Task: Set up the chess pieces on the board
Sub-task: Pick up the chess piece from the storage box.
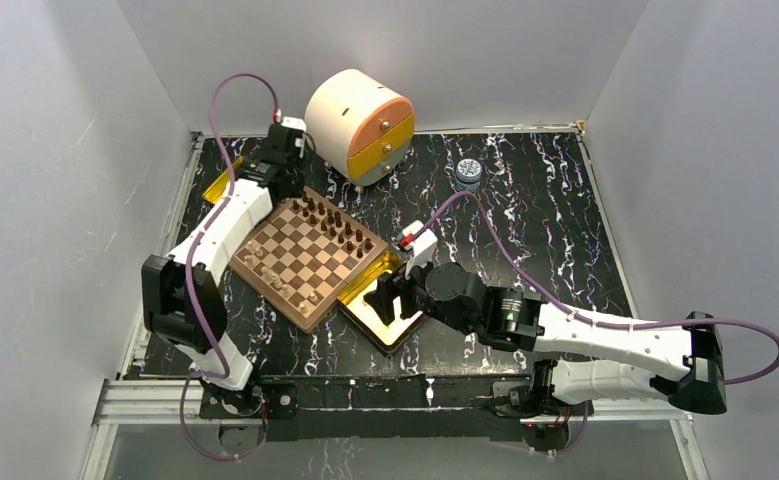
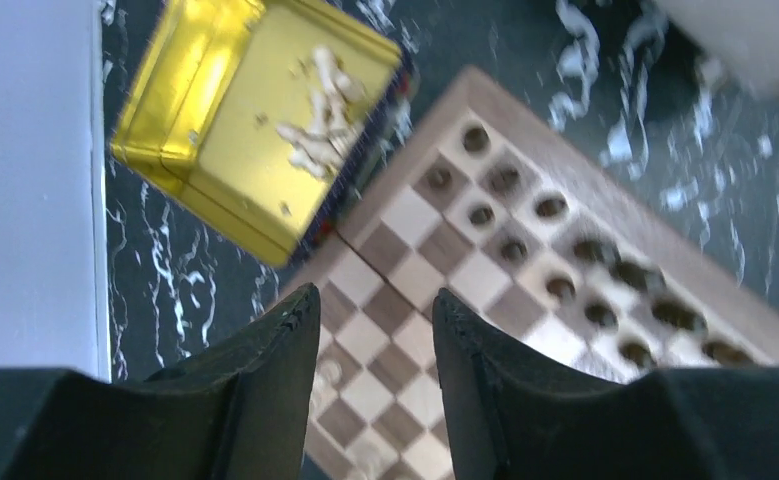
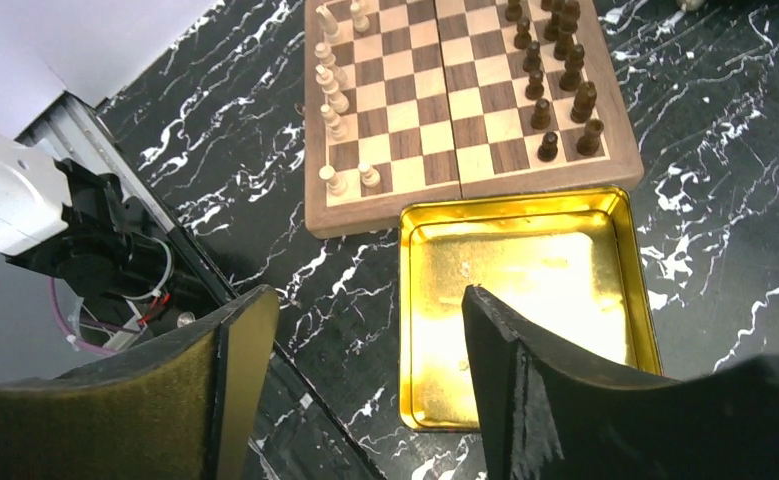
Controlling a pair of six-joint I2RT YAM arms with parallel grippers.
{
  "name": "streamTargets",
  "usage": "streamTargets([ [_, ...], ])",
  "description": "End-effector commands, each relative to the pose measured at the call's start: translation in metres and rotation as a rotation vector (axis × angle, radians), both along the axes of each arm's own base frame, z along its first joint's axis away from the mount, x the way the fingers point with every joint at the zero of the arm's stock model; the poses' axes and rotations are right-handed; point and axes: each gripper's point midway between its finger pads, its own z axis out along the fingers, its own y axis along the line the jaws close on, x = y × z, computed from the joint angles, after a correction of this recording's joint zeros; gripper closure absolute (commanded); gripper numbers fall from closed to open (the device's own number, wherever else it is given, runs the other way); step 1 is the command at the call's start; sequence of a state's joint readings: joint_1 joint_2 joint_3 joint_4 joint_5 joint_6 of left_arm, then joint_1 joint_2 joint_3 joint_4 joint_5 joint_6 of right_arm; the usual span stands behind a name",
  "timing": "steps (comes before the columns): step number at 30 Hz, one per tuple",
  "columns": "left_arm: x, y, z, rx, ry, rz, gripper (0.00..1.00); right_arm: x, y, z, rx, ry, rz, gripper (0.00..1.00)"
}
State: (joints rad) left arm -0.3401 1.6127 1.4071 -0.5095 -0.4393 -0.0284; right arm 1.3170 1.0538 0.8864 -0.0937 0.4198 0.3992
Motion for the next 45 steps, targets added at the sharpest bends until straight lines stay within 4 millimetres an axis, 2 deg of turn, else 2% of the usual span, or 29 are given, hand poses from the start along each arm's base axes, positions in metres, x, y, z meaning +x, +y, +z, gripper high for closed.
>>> streamTargets([
  [1,0.045,0.030,0.005,-0.093,-0.054,0.110,0.61,0.004,-0.009,0.010,0.027,0.011,-0.054,0.21],
  [3,0.062,0.039,-0.005,-0.150,-0.046,0.137,0.69,0.006,-0.013,0.010,0.015,0.003,-0.068,0.19],
  [6,0.086,0.057,-0.021,-0.214,-0.032,0.189,0.72,0.008,-0.019,0.012,-0.005,-0.005,-0.086,0.15],
  [9,0.101,0.077,-0.039,-0.222,-0.016,0.245,0.76,0.011,-0.024,0.013,-0.018,-0.015,-0.110,0.13],
  [13,0.108,0.099,-0.062,-0.228,0.016,0.307,0.80,0.017,-0.025,0.020,-0.016,-0.033,-0.137,0.11],
  [15,0.111,0.098,-0.071,-0.250,0.024,0.302,0.81,0.018,-0.025,0.022,-0.011,-0.034,-0.143,0.11],
  [17,0.114,0.113,-0.081,-0.262,0.032,0.326,0.81,0.018,-0.025,0.022,-0.013,-0.034,-0.146,0.10],
  [23,0.116,0.126,-0.102,-0.266,0.037,0.440,0.79,0.020,-0.024,0.015,-0.034,-0.034,-0.152,0.09],
  [28,0.115,0.132,-0.112,-0.281,0.005,0.543,0.78,0.020,-0.020,0.011,-0.044,-0.031,-0.147,0.08],
  [39,0.118,0.127,-0.143,-0.326,0.038,0.592,0.74,0.021,-0.021,0.007,-0.053,-0.036,-0.152,0.08],
  [45,0.114,0.127,-0.156,-0.322,0.060,0.603,0.78,0.022,-0.022,0.009,-0.046,-0.043,-0.160,0.07],
])
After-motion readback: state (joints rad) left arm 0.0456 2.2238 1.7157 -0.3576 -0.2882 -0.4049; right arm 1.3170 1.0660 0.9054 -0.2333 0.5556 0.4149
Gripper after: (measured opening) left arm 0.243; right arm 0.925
